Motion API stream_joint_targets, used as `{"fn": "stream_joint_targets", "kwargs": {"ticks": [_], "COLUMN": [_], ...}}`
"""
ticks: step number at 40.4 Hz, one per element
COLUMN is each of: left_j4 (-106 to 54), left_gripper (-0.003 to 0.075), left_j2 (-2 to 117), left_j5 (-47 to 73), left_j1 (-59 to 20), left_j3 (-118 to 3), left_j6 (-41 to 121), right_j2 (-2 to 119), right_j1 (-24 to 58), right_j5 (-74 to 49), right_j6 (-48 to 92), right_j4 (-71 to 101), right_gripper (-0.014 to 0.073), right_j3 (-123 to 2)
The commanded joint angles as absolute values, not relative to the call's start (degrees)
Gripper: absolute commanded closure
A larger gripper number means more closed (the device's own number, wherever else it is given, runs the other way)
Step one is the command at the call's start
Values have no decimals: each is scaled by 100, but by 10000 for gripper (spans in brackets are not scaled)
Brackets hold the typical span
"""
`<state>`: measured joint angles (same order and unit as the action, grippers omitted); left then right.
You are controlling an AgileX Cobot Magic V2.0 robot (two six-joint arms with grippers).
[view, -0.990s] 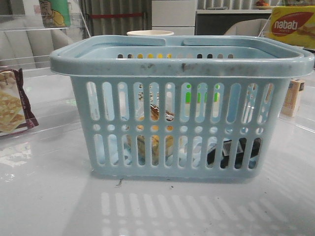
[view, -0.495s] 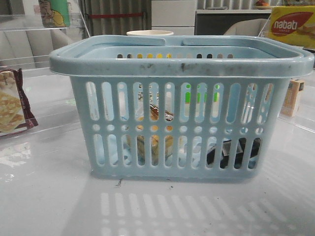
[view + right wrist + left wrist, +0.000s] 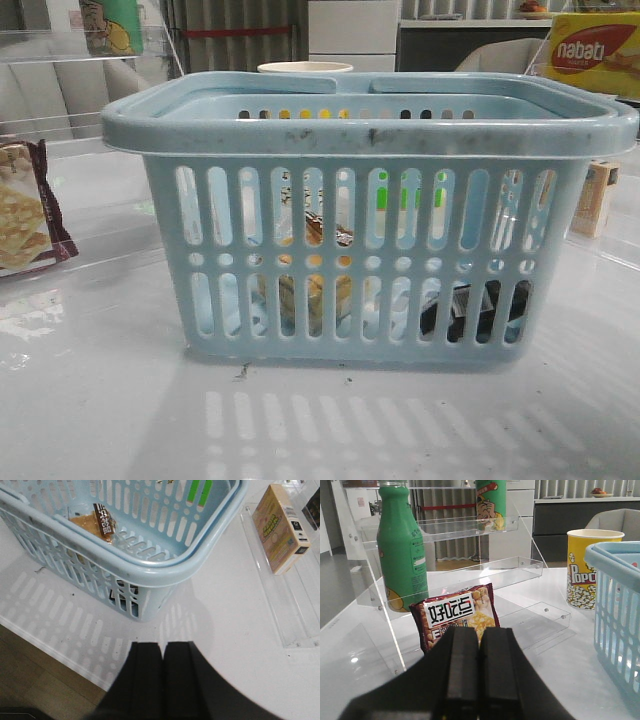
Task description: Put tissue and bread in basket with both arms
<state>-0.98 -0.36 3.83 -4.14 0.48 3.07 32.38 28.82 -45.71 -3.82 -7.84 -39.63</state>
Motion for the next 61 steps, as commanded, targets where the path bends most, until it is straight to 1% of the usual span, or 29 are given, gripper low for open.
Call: {"fn": "stream_joint_targets", "kwargs": {"ticks": [1,22,24,27,35,39,47,53,61], "left_j4": [-148,-148,-148,-148,-148,-148,-148,-148,-148], "left_gripper": [629,629,629,629,629,629,629,629,629], "left_j2": [-141,-141,-141,-141,-141,-141,-141,-141,-132], "left_j5": [-157,-157,-157,-157,-157,-157,-157,-157,-157], "left_j1": [-405,-405,-405,-405,-405,-405,-405,-405,-405], "left_j3": [41,41,41,41,41,41,41,41,41], "left_j6": [264,264,264,264,264,264,264,264,264], "right_j2": [3244,3118,2954,2633,1342,771,-49,-161,-161], "right_j1": [2894,2819,2632,2213,1129,753,151,153,153], "right_j5": [-4216,-4128,-3919,-3290,-1219,-692,-365,-82,-94], "right_j6": [-354,-354,-354,-354,-354,-354,-420,-420,-420], "right_j4": [-901,-917,-917,-893,-893,-857,-336,-321,-321], "right_gripper": [538,538,538,538,538,538,538,538,538], "right_j3": [-4111,-3970,-3775,-3314,-1628,-939,-161,182,170]}}
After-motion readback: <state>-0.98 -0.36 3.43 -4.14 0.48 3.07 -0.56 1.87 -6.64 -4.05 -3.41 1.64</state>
